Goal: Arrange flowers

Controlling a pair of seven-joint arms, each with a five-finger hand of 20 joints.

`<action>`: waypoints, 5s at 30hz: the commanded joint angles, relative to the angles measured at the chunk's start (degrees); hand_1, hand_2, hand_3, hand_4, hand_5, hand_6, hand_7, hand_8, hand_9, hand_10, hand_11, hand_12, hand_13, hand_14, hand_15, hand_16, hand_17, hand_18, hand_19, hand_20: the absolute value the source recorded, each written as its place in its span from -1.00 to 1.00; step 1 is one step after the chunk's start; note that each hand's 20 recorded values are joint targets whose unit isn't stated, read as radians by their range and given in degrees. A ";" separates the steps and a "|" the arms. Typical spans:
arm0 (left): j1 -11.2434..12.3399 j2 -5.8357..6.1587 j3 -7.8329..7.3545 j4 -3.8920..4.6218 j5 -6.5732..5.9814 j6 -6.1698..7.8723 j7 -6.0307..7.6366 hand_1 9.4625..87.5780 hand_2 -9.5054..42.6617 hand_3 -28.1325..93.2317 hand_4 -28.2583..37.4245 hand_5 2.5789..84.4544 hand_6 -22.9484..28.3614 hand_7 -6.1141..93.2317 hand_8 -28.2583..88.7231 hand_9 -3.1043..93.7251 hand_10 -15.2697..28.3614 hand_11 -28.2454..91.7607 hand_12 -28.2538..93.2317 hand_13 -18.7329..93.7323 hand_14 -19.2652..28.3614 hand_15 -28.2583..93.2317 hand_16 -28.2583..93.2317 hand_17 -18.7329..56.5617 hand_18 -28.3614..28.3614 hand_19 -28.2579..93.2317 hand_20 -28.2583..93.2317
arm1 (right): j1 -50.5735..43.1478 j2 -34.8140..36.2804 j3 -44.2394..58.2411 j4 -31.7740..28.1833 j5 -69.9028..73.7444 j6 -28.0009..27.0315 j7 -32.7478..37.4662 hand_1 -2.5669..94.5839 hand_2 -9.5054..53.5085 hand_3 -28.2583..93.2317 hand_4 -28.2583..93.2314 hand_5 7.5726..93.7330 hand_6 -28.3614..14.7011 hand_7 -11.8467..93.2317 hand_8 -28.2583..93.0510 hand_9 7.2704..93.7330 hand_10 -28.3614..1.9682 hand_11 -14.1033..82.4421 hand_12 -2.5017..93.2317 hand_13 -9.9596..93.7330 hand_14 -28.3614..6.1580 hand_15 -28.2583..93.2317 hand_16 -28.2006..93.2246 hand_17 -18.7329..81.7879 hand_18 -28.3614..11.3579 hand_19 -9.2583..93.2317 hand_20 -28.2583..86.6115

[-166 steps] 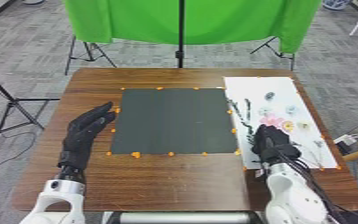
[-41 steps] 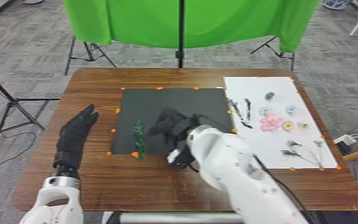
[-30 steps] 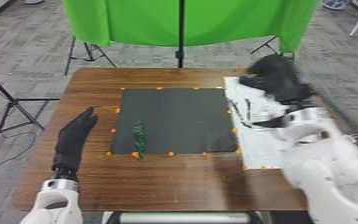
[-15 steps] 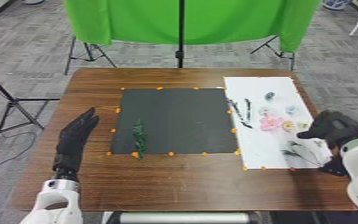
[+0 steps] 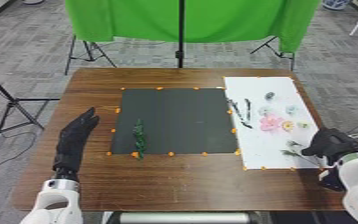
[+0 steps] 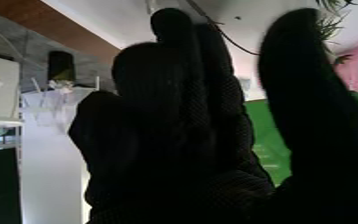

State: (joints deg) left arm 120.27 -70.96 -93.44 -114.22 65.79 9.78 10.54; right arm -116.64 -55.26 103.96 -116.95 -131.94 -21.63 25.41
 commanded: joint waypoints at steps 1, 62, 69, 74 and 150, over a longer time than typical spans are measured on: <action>0.74 -0.36 0.02 0.16 -0.11 -0.12 -0.60 -0.70 -0.64 0.58 -1.00 -0.07 0.02 -0.77 -0.62 -0.09 0.24 -0.33 -0.35 -0.14 0.30 -0.40 -0.54 -0.36 0.32 -0.51 -0.27 | -2.80 -0.10 -1.57 0.47 -2.32 11.97 -3.94 0.30 -1.00 0.35 -0.86 0.60 0.37 -0.28 -0.30 0.91 0.33 -0.49 -0.05 0.85 0.45 0.45 0.00 0.57 -0.17 1.00 0.46; -1.20 -0.20 1.53 1.17 0.26 -3.84 -2.45 -0.72 -0.71 0.60 -1.00 -0.04 0.03 -0.71 -0.65 -0.04 0.30 -0.24 -0.38 -0.10 0.34 -0.39 -0.54 -0.35 0.33 -0.51 -0.27 | 35.13 -23.21 -46.98 13.11 13.79 17.69 5.28 0.54 -0.95 -0.09 -0.51 0.62 0.25 -0.24 -0.27 0.85 0.13 -0.01 -0.43 0.94 0.58 0.38 0.00 0.70 0.01 1.00 0.40; -0.62 -0.17 1.29 0.85 0.10 -3.81 -2.51 -0.72 -0.70 0.59 -1.00 -0.06 0.03 -0.73 -0.64 -0.05 0.29 -0.25 -0.37 -0.11 0.34 -0.39 -0.54 -0.35 0.33 -0.51 -0.27 | 37.33 -23.37 -44.35 12.43 29.75 18.18 12.49 0.51 -0.98 -0.02 -0.51 0.62 0.20 -0.24 -0.25 0.85 0.12 0.00 -0.43 0.97 0.61 0.34 0.01 0.74 0.09 1.00 0.31; -0.65 -0.23 1.18 0.78 0.16 -4.09 -2.58 -0.73 -0.69 0.58 -1.00 -0.06 0.03 -0.74 -0.64 -0.05 0.28 -0.26 -0.37 -0.11 0.33 -0.39 -0.54 -0.36 0.33 -0.51 -0.27 | 38.44 -23.81 -42.38 13.41 44.96 20.61 17.81 0.50 -1.00 0.03 -0.53 0.60 0.16 -0.24 -0.24 0.86 0.14 -0.06 -0.34 0.98 0.62 0.31 0.02 0.78 0.17 1.00 0.20; -0.17 -0.93 0.04 0.15 1.01 -6.53 -5.27 -0.70 -0.64 0.53 -0.90 -0.12 0.03 -0.87 -0.59 -0.09 0.24 -0.41 -0.31 -0.18 0.31 -0.42 -0.52 -0.39 0.34 -0.52 -0.28 | 30.11 -13.47 -42.11 5.41 3.00 15.49 -0.50 -0.27 -1.00 0.68 -0.87 0.44 0.19 -0.46 -0.65 0.90 0.03 0.02 -0.40 1.00 0.49 0.35 -0.08 0.78 0.09 1.00 0.15</action>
State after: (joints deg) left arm 119.17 -71.09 -93.06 -113.83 66.45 3.85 5.88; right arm -83.89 -72.10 55.57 -104.89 -126.17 -8.00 26.50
